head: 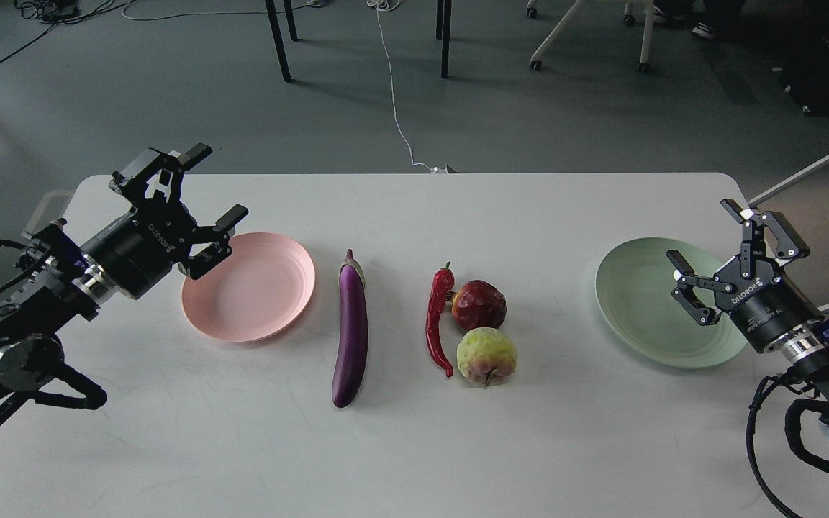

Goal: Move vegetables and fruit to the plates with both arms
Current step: 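Move the right gripper toward the red apple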

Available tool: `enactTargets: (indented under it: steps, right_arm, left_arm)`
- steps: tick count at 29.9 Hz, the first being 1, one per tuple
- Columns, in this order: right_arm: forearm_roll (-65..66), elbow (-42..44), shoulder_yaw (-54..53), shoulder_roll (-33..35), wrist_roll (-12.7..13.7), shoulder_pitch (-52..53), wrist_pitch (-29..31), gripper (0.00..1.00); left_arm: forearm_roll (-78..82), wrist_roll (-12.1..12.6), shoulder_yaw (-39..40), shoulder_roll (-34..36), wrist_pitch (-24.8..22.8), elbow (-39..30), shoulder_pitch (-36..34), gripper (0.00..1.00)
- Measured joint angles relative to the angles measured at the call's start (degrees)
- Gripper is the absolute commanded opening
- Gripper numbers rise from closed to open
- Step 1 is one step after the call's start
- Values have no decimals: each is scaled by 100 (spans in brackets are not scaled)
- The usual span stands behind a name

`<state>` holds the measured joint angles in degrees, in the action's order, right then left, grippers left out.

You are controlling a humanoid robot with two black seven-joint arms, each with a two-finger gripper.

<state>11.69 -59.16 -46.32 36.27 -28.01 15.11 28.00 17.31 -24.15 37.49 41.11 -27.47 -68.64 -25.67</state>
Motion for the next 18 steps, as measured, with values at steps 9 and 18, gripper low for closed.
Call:
enactTargets:
  steps: [9, 18]
  right_arm:
    - [411, -50, 23, 31, 0, 422, 0, 99]
    - [3339, -221, 1331, 311, 0, 2692, 2, 99]
  left_arm:
    - [-19, 8, 152, -148, -35, 0, 152, 99]
    - [-30, -373, 159, -64, -54, 58, 187, 99]
